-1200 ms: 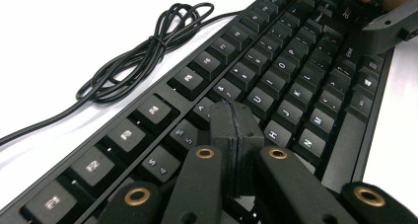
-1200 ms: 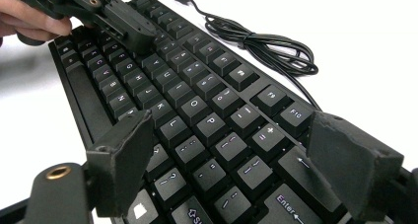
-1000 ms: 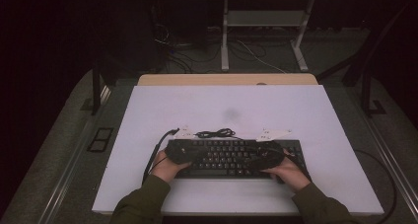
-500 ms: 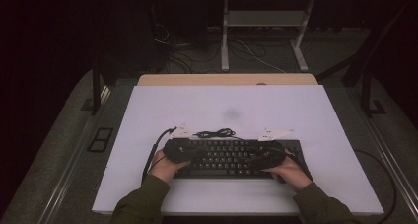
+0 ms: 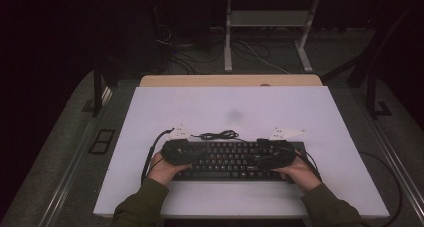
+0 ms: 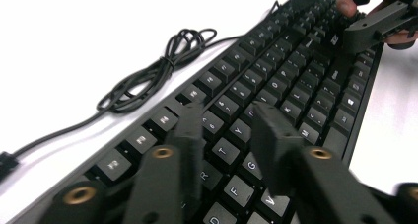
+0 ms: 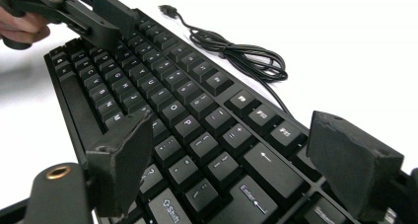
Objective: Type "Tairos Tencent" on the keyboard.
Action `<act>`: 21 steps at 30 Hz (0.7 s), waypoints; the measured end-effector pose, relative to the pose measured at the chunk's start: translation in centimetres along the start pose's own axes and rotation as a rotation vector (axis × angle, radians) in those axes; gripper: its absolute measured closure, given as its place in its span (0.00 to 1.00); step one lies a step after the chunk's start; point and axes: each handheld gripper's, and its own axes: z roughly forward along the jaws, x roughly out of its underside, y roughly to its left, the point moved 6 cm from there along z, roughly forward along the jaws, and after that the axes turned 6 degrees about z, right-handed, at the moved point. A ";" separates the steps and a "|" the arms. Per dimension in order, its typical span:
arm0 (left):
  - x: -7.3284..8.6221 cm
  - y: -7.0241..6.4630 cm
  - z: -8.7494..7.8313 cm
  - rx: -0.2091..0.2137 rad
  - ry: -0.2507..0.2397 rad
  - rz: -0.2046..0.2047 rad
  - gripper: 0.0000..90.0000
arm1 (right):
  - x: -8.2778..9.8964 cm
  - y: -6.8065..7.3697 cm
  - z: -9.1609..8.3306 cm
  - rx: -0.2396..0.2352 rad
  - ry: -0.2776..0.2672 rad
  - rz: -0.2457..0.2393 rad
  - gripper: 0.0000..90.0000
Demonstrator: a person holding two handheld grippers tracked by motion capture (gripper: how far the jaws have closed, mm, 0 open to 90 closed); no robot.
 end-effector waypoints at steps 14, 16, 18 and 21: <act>0.2 -0.3 -1.7 -0.014 -0.041 0.013 0.29 | 0.5 -1.0 -2.3 0.024 -0.038 0.011 0.19; 0.4 -0.3 -2.2 -0.015 -0.052 0.005 0.25 | 0.7 -1.2 -2.7 0.028 -0.039 0.014 0.18; 0.7 -0.4 -2.6 -0.017 -0.058 0.007 0.23 | 0.9 -1.4 -3.1 0.034 -0.038 0.013 0.18; 1.0 -0.4 -3.1 -0.030 -0.067 0.010 0.20 | 1.1 -1.5 -3.7 0.037 -0.059 0.016 0.18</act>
